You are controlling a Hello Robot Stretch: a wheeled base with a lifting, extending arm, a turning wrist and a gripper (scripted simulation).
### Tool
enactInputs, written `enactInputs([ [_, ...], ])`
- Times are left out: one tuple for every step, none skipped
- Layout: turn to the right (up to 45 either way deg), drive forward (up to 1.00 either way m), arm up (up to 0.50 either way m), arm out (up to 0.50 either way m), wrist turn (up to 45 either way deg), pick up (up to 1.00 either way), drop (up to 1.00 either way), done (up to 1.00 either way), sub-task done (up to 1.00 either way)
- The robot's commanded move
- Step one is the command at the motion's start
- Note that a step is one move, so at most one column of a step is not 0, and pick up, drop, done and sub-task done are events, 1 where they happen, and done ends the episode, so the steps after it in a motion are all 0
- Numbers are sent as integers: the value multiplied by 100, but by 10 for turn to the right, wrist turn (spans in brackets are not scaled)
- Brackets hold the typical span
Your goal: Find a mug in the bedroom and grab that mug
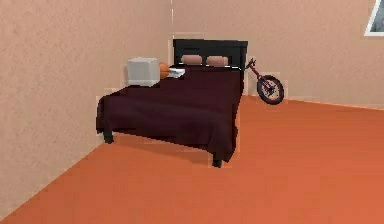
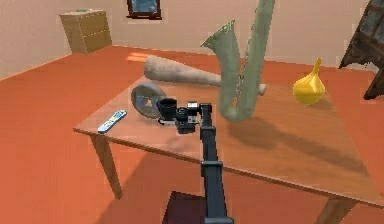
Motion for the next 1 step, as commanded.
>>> enactInputs([
  [0,0,0,0,0,0,0,100,0],
])
